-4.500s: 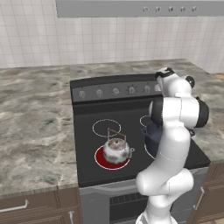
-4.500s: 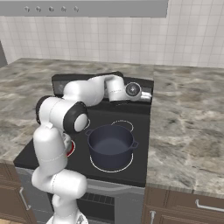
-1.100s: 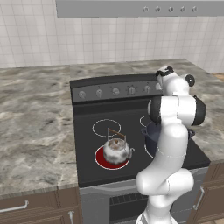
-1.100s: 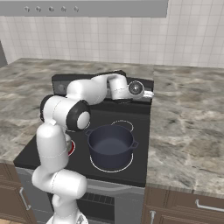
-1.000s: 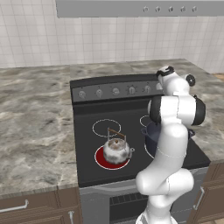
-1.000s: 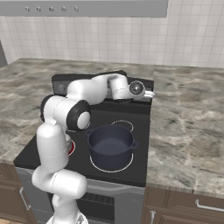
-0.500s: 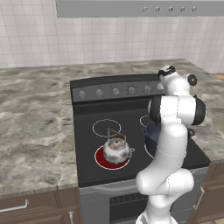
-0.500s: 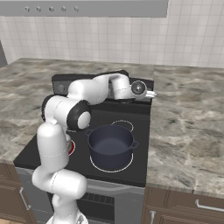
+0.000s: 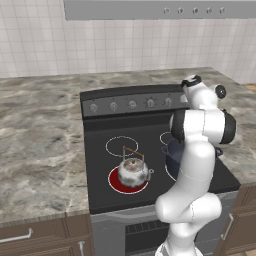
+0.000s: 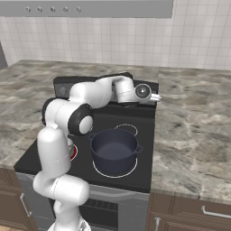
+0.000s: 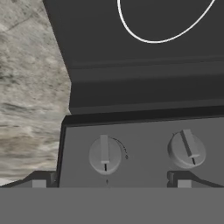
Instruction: Pick the kettle from the cabinet and place it on a stove burner. Then pick the pot from the counter and place it on another stove burner. Finally, turn both burners on.
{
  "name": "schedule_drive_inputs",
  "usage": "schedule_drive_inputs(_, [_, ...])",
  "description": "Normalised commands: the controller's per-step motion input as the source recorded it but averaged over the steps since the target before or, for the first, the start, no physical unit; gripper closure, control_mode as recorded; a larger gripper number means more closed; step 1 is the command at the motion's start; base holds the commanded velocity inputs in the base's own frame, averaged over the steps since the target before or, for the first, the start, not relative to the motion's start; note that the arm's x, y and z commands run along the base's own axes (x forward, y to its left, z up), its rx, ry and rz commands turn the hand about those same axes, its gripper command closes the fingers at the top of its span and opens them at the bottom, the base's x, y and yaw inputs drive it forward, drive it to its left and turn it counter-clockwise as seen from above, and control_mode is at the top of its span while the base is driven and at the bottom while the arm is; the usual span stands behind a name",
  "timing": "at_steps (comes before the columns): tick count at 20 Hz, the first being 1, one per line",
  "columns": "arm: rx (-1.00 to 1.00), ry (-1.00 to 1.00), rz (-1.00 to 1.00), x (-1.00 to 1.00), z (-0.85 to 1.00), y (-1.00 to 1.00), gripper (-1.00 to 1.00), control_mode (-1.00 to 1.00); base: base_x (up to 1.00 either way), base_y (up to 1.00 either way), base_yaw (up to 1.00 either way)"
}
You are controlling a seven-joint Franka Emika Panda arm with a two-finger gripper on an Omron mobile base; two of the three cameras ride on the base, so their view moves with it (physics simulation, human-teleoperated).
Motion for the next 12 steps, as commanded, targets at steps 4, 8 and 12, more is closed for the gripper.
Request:
schedule_drive_inputs(4, [0.00,-0.03,0.00,-0.12,0.00,0.00,-1.00,-1.00,0.00,0.00,0.00])
schedule_drive_inputs(8, [0.00,-0.01,0.00,-0.03,0.00,0.00,-1.00,-1.00,0.00,0.00,0.00])
schedule_drive_inputs(12, [0.00,0.00,0.00,0.00,0.00,0.00,-1.00,-1.00,0.00,0.00,0.00])
